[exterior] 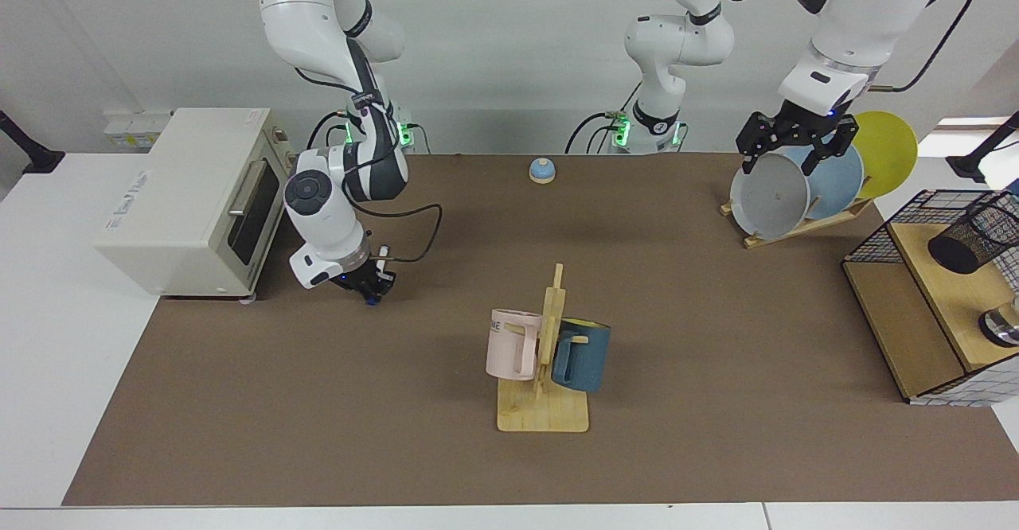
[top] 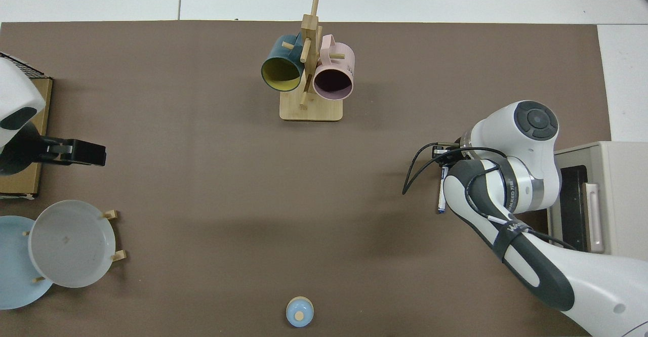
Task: Put markers into pen holder
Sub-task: 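Lower the right gripper and close it on the white marker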
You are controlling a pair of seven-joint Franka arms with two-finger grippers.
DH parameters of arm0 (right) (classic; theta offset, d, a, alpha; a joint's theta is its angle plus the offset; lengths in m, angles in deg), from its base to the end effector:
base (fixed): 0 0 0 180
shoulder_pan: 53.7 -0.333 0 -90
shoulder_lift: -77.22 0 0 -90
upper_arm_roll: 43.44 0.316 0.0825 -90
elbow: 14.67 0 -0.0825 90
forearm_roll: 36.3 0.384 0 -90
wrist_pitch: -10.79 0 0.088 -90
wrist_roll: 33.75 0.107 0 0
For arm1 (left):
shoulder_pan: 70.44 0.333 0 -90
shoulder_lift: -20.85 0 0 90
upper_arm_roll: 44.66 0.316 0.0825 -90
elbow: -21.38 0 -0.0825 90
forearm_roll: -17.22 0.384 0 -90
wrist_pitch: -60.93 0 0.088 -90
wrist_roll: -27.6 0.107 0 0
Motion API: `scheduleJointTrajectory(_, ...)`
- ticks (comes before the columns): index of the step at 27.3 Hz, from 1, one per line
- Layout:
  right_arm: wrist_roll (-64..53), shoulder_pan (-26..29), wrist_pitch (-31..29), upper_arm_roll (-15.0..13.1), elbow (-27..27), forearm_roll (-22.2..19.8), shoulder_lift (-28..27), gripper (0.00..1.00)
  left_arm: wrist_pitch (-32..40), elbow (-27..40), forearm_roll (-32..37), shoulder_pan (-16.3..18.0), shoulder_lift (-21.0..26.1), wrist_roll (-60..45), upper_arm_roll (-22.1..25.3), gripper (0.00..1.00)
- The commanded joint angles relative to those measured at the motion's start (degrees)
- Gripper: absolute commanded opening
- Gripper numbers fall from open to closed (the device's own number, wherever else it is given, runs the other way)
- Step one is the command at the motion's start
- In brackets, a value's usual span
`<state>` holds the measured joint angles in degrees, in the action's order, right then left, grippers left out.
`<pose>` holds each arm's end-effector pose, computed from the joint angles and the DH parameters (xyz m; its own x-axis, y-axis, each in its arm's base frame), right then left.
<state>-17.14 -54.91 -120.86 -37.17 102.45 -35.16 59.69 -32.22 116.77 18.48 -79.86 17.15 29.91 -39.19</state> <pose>0.5825 0.0754 0.2879 0.9826 -0.1750 -0.0624 -0.1771 -0.9837 -0.0305 0.5380 -0.0332 0.6199 0.9936 -0.1103 0.0245 -0.1099 -0.9938 -0.0168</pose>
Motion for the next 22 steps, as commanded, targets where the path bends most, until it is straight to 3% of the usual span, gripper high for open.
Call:
scheduleJointTrajectory(1, 1.1, -0.5, -1.1, 0.3, 0.7, 0.7, -0.1, 0.0, 1.0, -0.2, 1.1, -0.6, -0.5, 0.0, 0.4, 1.0)
scheduleJointTrajectory(14, 0.8, -1.3, 0.4, 0.4, -1.3, 0.6, 1.2, 0.0, 1.0, -0.1, 1.1, -0.6, -0.5, 0.0, 0.4, 1.0)
scheduleJointTrajectory(22, 1.4, -2.7, 8.1, 0.4, -6.4, 0.8, 3.6, 0.0, 1.0, -0.1, 1.1, -0.6, -0.5, 0.0, 0.4, 1.0)
